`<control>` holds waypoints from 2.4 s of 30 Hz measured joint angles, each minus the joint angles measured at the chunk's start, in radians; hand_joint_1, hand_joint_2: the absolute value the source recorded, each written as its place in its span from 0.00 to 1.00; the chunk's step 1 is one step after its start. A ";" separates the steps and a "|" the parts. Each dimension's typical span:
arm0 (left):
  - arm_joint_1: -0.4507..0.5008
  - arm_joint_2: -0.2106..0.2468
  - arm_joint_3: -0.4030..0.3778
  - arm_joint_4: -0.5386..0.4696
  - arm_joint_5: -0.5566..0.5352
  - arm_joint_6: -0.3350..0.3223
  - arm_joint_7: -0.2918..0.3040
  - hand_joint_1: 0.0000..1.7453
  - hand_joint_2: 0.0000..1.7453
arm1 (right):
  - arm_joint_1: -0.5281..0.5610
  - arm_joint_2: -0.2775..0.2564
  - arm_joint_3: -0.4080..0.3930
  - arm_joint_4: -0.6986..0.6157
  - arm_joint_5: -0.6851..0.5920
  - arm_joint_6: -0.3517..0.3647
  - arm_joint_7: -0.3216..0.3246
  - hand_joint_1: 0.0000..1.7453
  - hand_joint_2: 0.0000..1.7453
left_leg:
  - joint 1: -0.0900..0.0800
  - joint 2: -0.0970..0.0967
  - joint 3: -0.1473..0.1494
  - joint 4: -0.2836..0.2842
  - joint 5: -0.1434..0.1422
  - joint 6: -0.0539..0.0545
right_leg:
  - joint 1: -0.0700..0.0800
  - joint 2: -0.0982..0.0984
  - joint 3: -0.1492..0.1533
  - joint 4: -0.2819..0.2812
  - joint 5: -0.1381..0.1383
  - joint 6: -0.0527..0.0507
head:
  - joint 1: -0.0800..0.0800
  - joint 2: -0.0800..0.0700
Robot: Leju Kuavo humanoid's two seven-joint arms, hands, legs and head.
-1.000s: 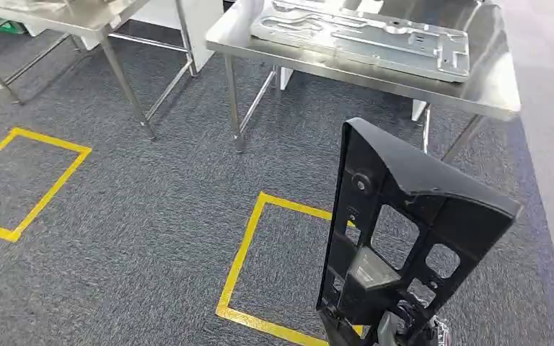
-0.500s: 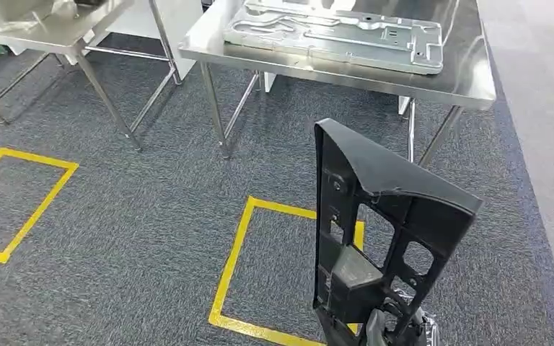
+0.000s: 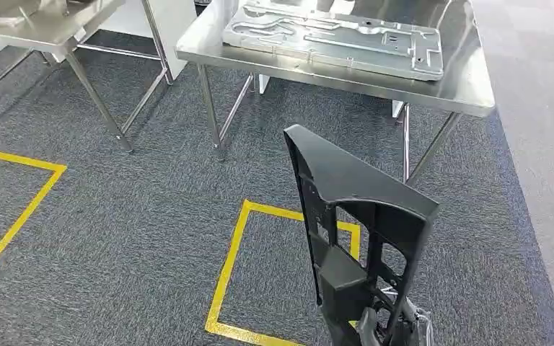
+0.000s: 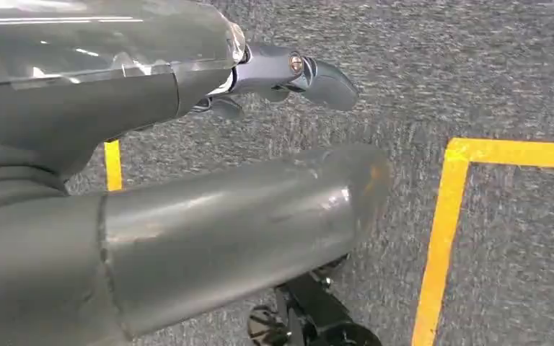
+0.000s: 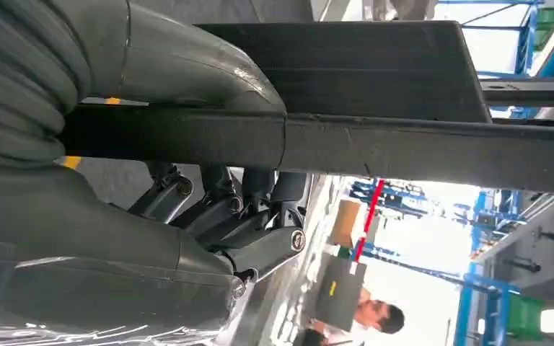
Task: Take the parts from the cabinet and place them on the table.
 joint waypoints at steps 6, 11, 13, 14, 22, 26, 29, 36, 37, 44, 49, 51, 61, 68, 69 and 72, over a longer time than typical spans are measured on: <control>-0.006 0.000 0.002 0.000 -0.008 -0.001 0.000 0.00 0.00 | -0.023 -0.007 0.010 -0.015 0.025 -0.018 0.016 1.00 1.00 | -0.003 0.003 0.033 0.007 -0.025 -0.034 | 0.009 -0.014 0.080 -0.220 0.091 -0.037 | -0.001 0.000; -0.010 0.001 0.003 0.000 -0.013 -0.002 0.000 0.00 0.00 | -0.037 -0.011 0.024 -0.023 0.031 -0.029 0.024 1.00 1.00 | 0.002 -0.001 -0.068 0.209 -0.102 -0.046 | 0.012 -0.009 0.125 -0.228 0.068 -0.071 | -0.008 0.000; -0.006 0.002 0.003 0.000 -0.013 -0.002 0.000 0.00 0.00 | -0.035 -0.012 0.024 -0.023 0.031 -0.032 0.025 1.00 1.00 | 0.002 -0.001 -0.150 0.320 -0.143 -0.049 | 0.017 -0.006 0.138 -0.228 0.054 -0.074 | -0.008 0.000; -0.004 0.002 0.003 0.000 -0.013 -0.002 0.001 0.00 0.00 | -0.036 -0.013 0.025 -0.023 0.031 -0.032 0.025 1.00 1.00 | 0.002 -0.001 -0.163 0.322 -0.127 -0.047 | 0.018 -0.003 0.146 -0.228 0.049 -0.074 | -0.007 0.000; -0.004 0.002 0.003 0.000 -0.013 -0.002 0.001 0.00 0.00 | -0.036 -0.013 0.025 -0.023 0.031 -0.032 0.025 1.00 1.00 | 0.002 -0.001 -0.164 0.316 -0.119 -0.047 | 0.019 -0.002 0.149 -0.228 0.047 -0.074 | -0.008 0.000; -0.004 0.005 0.004 0.000 -0.014 -0.002 0.002 0.00 0.00 | -0.040 -0.016 0.031 -0.023 0.032 -0.032 0.025 1.00 1.00 | -0.015 -0.002 -0.103 0.062 -0.005 -0.020 | 0.021 0.005 0.197 -0.227 0.005 -0.056 | -0.002 0.000; -0.005 0.005 0.004 0.000 -0.018 -0.002 0.003 0.00 0.00 | -0.045 -0.019 0.032 -0.031 0.036 -0.056 0.045 1.00 1.00 | -0.006 -0.005 -0.037 0.024 0.015 0.012 | 0.015 0.001 0.123 -0.045 -0.035 -0.018 | 0.003 0.000; -0.004 0.005 0.008 0.000 -0.039 -0.003 0.008 0.00 0.00 | -0.052 -0.019 0.031 -0.030 0.119 -0.108 0.161 1.00 1.00 | -0.002 -0.007 0.042 0.022 -0.055 -0.002 | 0.003 -0.006 0.045 -0.171 0.109 -0.014 | 0.004 0.000; -0.006 0.006 0.010 0.000 -0.042 -0.004 0.008 0.00 0.00 | -0.057 -0.019 0.029 -0.027 0.130 -0.114 0.176 1.00 1.00 | -0.003 -0.008 0.057 0.024 -0.064 -0.009 | 0.011 -0.009 0.040 -0.171 0.096 -0.017 | 0.002 0.000; -0.017 0.012 0.019 0.001 -0.053 -0.014 0.011 0.00 0.00 | -0.075 -0.007 0.017 -0.002 0.187 -0.154 0.243 1.00 1.00 | -0.004 -0.008 -0.015 0.207 -0.066 -0.041 | 0.009 -0.007 0.114 -0.215 0.077 -0.070 | -0.007 0.000; -0.008 0.017 0.030 0.001 -0.055 -0.014 0.021 0.00 0.00 | -0.078 0.006 0.005 0.026 0.251 -0.198 0.275 1.00 1.00 | -0.006 -0.008 -0.148 0.258 -0.161 -0.033 | 0.014 0.002 0.169 -0.217 0.032 -0.071 | -0.013 0.000; -0.006 0.019 0.034 0.001 -0.062 -0.014 0.026 0.00 0.00 | -0.082 0.016 -0.007 0.033 0.313 -0.235 0.280 1.00 1.00 | -0.012 -0.007 -0.129 0.119 -0.024 -0.019 | 0.017 0.001 0.195 -0.218 0.011 -0.069 | -0.013 0.000; -0.011 0.026 0.044 0.001 -0.103 -0.020 0.027 0.00 0.00 | -0.128 0.122 -0.139 -0.020 0.789 -0.270 0.183 1.00 1.00 | -0.014 -0.014 -0.060 0.046 0.022 0.019 | 0.011 0.004 0.061 0.049 -0.090 -0.014 | -0.008 0.000; -0.015 0.027 0.043 0.002 -0.135 -0.038 0.027 0.00 0.00 | -0.196 0.135 -0.206 -0.017 1.214 -0.270 0.246 1.00 1.00 | -0.013 -0.020 0.013 0.044 -0.040 -0.004 | 0.016 -0.007 0.044 -0.173 0.085 -0.023 | -0.011 0.000; -0.018 0.030 0.043 0.003 -0.144 -0.041 0.027 0.00 0.00 | -0.215 0.121 -0.217 -0.008 1.268 -0.269 0.222 1.00 1.00 | -0.012 -0.019 0.014 0.038 -0.045 -0.012 | 0.018 -0.004 0.051 -0.175 0.083 -0.032 | -0.010 0.000; -0.027 0.040 0.041 0.003 -0.162 -0.052 0.028 0.00 0.00 | -0.263 0.103 -0.283 0.029 1.303 -0.269 0.053 1.00 1.00 | -0.015 -0.016 0.023 0.066 -0.021 -0.033 | 0.012 0.001 0.089 -0.205 0.093 -0.056 | -0.013 0.000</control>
